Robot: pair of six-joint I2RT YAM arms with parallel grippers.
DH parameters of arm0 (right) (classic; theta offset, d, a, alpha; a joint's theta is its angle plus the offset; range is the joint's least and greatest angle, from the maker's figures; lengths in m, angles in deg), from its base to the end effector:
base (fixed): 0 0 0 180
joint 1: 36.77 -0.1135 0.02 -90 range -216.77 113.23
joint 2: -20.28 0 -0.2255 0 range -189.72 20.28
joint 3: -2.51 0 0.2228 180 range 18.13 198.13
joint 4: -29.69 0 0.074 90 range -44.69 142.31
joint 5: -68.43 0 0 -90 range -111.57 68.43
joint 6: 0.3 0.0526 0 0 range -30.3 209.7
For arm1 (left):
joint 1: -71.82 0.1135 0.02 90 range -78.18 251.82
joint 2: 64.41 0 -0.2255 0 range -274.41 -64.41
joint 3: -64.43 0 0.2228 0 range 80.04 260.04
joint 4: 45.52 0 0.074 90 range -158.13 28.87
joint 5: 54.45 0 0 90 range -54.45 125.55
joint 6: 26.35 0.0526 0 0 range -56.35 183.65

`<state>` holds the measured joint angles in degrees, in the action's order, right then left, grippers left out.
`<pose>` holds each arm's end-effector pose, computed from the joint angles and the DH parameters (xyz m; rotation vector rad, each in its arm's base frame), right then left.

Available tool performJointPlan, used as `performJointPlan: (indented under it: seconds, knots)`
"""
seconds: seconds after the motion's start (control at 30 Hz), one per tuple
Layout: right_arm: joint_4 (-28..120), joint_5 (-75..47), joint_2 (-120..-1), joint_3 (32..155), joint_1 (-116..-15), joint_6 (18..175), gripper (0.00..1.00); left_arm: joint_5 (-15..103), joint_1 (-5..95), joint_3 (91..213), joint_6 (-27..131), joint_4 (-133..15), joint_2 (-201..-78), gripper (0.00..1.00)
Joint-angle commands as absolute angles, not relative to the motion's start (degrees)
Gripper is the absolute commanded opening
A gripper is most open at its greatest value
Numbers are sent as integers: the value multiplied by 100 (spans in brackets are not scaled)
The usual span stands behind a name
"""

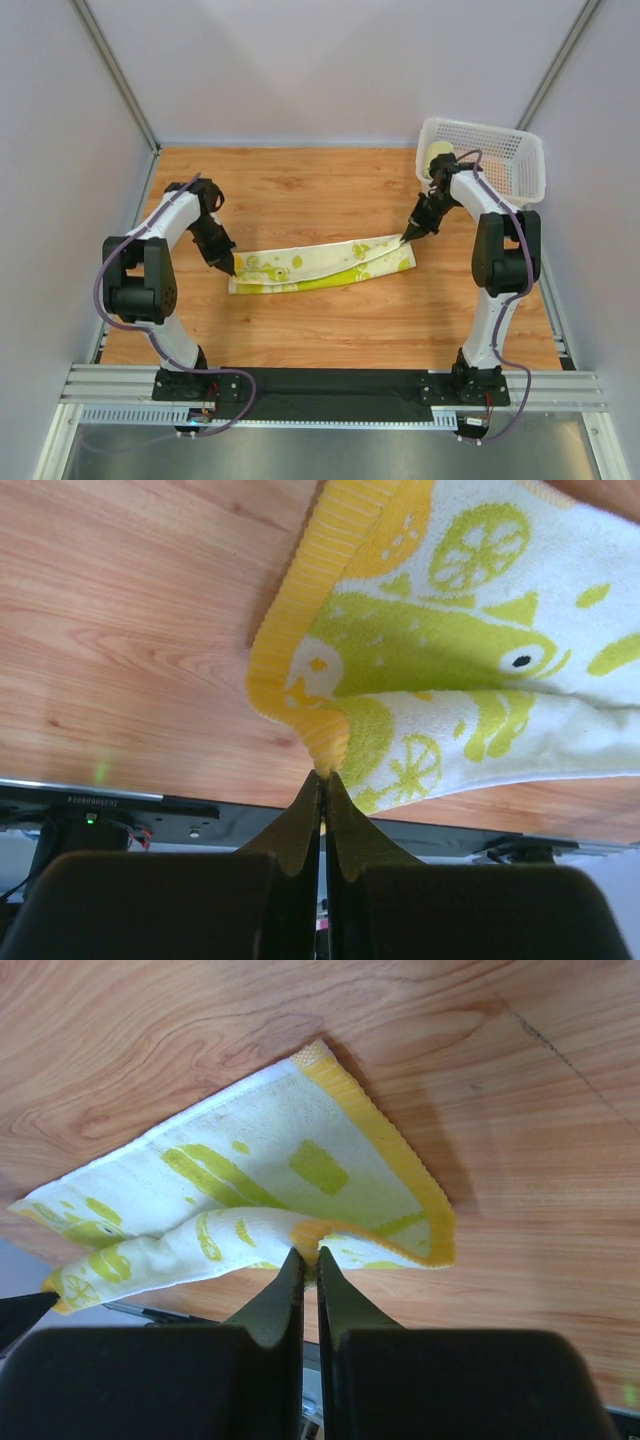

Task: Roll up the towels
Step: Fold the towel

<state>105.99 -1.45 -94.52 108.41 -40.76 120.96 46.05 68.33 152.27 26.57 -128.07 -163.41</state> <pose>0.3429 0.0421 0.1608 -0.7002 -2.9832 -0.5570 0.2647 -0.0257 0.1676 0.8781 -2.8782 0.2256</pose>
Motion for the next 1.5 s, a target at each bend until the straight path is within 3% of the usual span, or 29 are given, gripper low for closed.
performJointPlan:
  seconds: [0.0, 0.9, 1.03, 1.07, 1.23, 1.47]
  knots:
    - [10780, -65, -9591, 11120, -4099, 12046, 0, 4733, 6979, 15554, 2796, -12899, -16469, 0]
    - [10780, -240, -10391, 11762, -4099, 12151, 0, 4847, 7454, 16609, 3174, -12890, -18078, 0]
    - [10692, -267, -10382, 11656, -4090, 12160, 14, 4952, 7507, 16671, 3192, -12872, -18175, 13]
    - [10666, -223, -10408, 11639, -4090, 12160, 21, 4961, 7524, 16679, 3192, -12829, -18175, 18]
    - [10595, -249, -10452, 11683, -4047, 12125, 37, 4873, 7577, 16899, 3236, -12784, -18192, 25]
    - [10674, -460, -10374, 11797, -3950, 11985, 42, 4680, 7744, 17461, 3367, -12793, -18219, 35]
